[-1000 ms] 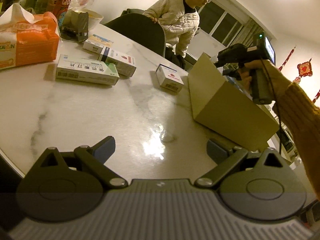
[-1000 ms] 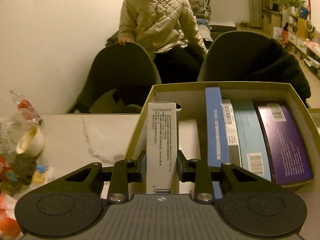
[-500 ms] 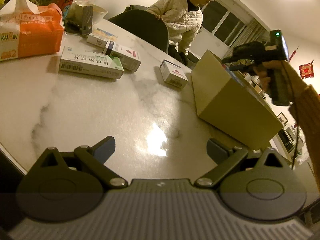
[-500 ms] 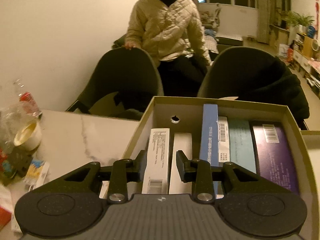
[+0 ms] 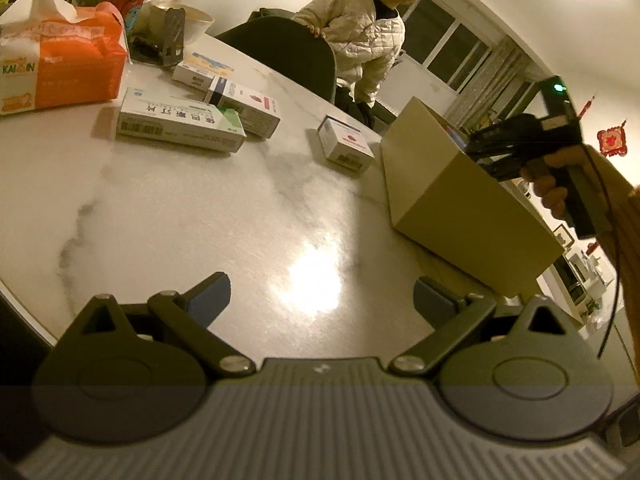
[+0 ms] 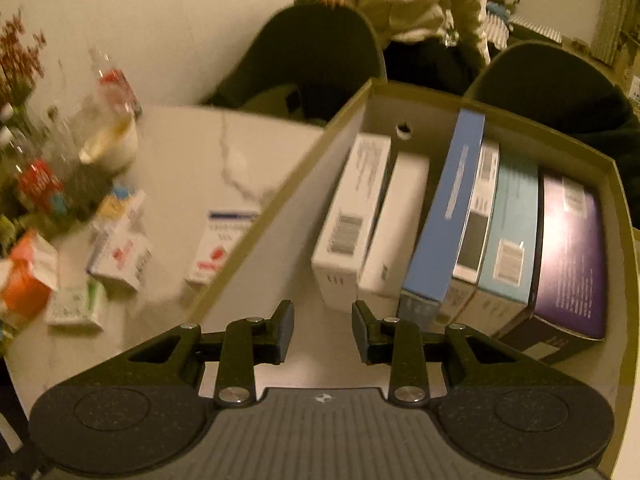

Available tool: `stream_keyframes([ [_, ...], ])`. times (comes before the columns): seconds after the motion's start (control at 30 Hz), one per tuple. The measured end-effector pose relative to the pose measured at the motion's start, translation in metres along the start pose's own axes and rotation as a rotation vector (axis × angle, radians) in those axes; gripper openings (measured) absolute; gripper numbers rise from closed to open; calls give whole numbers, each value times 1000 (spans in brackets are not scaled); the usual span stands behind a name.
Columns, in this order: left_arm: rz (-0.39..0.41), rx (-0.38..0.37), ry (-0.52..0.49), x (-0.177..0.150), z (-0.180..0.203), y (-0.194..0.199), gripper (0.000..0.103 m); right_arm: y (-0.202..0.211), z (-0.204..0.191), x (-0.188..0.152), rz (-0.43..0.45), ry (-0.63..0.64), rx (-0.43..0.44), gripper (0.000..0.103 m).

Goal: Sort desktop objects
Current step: 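Open the right gripper and withdraw it from the beige box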

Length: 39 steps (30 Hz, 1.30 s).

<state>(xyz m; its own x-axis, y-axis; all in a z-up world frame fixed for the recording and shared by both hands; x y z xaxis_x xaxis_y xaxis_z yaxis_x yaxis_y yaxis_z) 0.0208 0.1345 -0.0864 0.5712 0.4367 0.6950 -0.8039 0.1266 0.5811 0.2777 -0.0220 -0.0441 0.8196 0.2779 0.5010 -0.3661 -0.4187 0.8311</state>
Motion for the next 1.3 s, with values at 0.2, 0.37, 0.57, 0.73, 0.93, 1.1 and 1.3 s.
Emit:
stream_keyframes([
  [0.2, 4, 12, 6, 1, -3, 2, 100, -24, 4, -7, -105, 33, -66, 35],
  [0.37, -3, 18, 11, 1, -6, -1, 100, -41, 7, -5, -137, 36, -80, 29],
  [0.57, -3, 19, 18, 2, -8, -1, 100, -40, 2, 3, -74, -17, -29, 15],
  [0.73, 5, 28, 37, 4, -15, 3, 100, -40, 3, 2, -75, -30, -38, 18],
  [0.93, 10, 36, 45, 8, -21, 3, 100, -19, 1, 1, -2, -38, 14, 40],
  [1.1, 21, 57, 44, 14, -24, 2, 102, 12, 7, -2, 114, -48, 39, 46],
  [1.3, 35, 123, 22, 25, -35, -3, 103, 50, 8, -12, 299, -88, 119, 56],
])
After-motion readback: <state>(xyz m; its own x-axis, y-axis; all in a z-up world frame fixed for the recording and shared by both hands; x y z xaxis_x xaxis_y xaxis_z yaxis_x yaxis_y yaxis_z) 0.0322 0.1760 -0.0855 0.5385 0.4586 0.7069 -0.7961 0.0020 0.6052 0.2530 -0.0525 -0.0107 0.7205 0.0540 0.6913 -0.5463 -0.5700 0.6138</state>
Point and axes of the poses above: each gripper's, at about its wrist camera, not at the fingertips, and y roughly against the way its jaws point, z to its right, x to its top, the point moved 9 cm from there along -y, roughly the way its jaws point, and after that the axes turned 7 degrees about x, right-handed, at the moved point
